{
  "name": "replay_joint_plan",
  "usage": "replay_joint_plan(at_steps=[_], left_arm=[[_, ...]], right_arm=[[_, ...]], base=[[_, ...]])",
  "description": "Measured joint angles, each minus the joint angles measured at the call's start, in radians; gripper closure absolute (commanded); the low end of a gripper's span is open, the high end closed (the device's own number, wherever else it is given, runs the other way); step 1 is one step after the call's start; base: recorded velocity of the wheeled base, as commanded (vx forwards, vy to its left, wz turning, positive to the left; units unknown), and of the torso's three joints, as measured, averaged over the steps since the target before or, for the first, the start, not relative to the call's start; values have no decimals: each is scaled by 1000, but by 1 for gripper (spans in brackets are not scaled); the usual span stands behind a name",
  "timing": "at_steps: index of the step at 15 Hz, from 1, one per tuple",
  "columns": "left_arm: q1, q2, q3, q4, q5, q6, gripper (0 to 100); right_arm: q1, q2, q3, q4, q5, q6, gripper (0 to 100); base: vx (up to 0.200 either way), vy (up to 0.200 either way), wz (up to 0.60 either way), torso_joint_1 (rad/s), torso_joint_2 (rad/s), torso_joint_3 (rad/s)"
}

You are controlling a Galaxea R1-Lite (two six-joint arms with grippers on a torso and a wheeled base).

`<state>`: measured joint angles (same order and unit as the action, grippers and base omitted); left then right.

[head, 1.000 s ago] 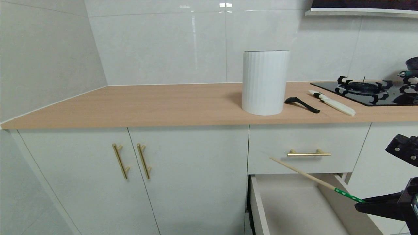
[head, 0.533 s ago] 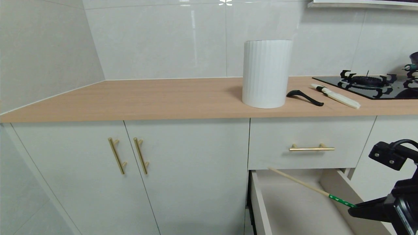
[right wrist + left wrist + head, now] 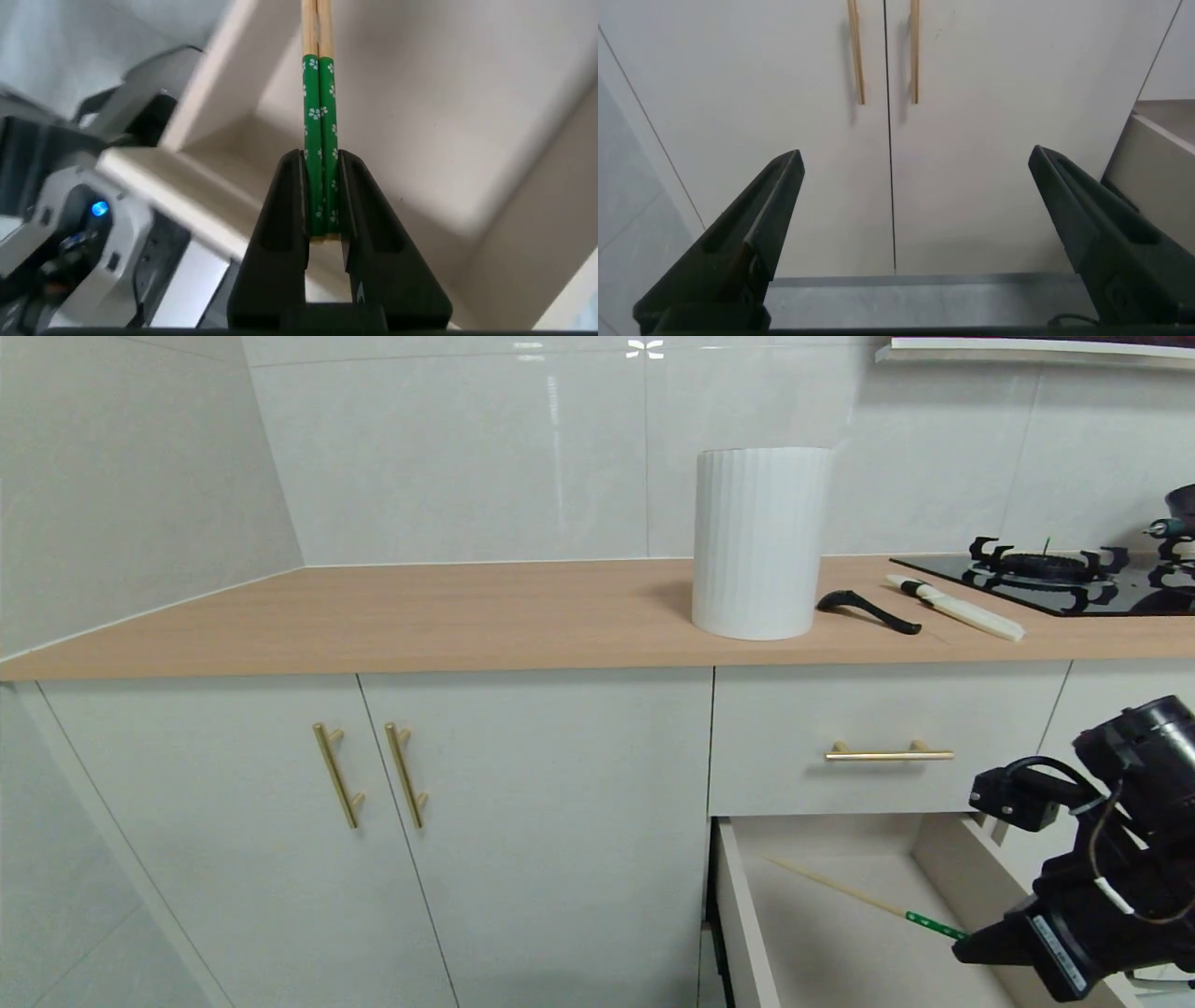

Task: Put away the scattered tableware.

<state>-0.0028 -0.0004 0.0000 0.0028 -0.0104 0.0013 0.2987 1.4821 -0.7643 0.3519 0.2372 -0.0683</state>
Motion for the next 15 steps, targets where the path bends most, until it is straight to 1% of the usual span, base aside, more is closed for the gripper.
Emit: replay_joint_plan(at_steps=[4,6,9,12,15], left_arm=[[0,0,0,0,1,0,0],[1,0,0,0,0,0,0],[0,0,0,0,0,0,0],[0,0,0,0,0,0,0],[0,0,0,0,0,0,0]], right_arm=[[1,220,-63,-44,-66,139,100],[1,326,-96,-106,-91,191,100],[13,484,-143,-188,-147,235,100],[64,636,-213,-213,-218,297,100],[131,749,-247,-268,-339,366,100]], base=[[0,0,0,0,0,0],[0,0,0,0,0,0],[0,0,0,0,0,0],[0,0,0,0,0,0],[0,0,0,0,0,0]])
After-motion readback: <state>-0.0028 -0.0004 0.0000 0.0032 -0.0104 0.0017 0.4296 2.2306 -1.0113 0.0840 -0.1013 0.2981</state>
